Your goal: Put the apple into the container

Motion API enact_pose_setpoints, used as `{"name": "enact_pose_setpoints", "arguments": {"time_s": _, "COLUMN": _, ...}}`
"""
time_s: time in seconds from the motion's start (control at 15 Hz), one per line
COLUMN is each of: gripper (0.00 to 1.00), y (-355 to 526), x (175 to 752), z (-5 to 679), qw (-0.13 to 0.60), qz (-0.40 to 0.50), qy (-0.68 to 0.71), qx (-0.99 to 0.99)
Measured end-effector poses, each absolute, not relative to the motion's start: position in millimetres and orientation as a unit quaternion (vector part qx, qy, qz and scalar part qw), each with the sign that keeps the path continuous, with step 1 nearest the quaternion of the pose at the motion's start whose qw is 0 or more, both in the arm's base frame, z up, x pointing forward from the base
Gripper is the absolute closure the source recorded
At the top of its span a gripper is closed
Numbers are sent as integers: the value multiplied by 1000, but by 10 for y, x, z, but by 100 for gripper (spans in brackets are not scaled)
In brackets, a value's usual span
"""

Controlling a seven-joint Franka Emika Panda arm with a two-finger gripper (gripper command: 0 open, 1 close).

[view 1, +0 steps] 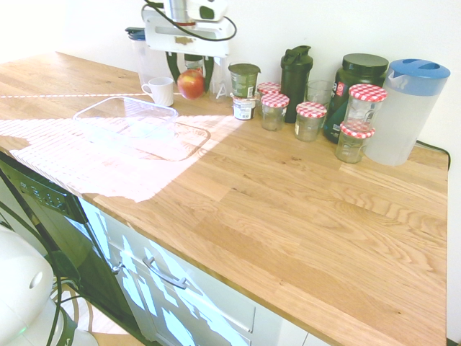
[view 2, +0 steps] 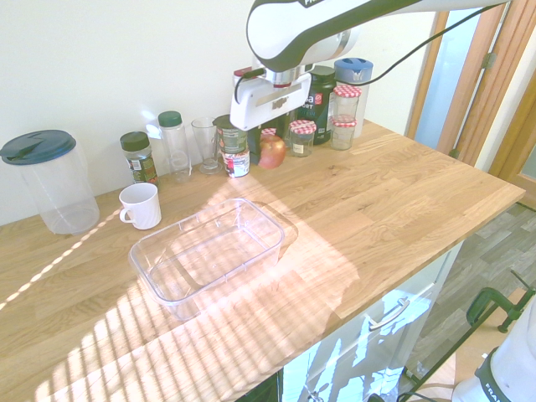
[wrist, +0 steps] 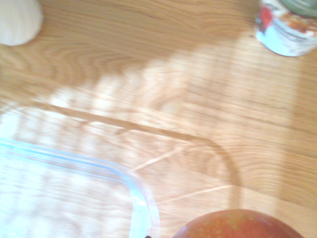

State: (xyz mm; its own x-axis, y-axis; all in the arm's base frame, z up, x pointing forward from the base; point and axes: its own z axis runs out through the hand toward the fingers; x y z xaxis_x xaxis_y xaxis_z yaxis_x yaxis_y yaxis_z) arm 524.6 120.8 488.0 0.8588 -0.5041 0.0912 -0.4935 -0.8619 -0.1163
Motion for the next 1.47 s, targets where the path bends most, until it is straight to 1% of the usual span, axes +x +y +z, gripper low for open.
{"name": "enact_pose_setpoints", "arguments": {"time_s": 0.33, "gripper": 100, "y": 2145, "x": 4848, "z": 4545, "qw": 42, "qz": -49, "qy": 250, "qx": -966}}
{"name": "enact_pose_setpoints", "arguments": {"time_s": 0.53, "gripper": 100, "y": 2372, "x": 4664, "z": 4210, "qw": 40, "qz": -46, "qy": 241, "qx": -969}}
{"name": "enact_pose_setpoints", "arguments": {"time_s": 0.67, "gripper": 100, "y": 2448, "x": 4644, "z": 4021, "qw": 41, "qz": -42, "qy": 239, "qx": -969}}
{"name": "enact_pose_setpoints", "arguments": {"time_s": 0.73, "gripper": 0, "y": 2469, "x": 4653, "z": 3961, "qw": 41, "qz": -40, "qy": 239, "qx": -969}}
{"name": "enact_pose_setpoints", "arguments": {"time_s": 1.47, "gripper": 0, "y": 2588, "x": 4627, "z": 3845, "qw": 27, "qz": -41, "qy": 234, "qx": -971}}
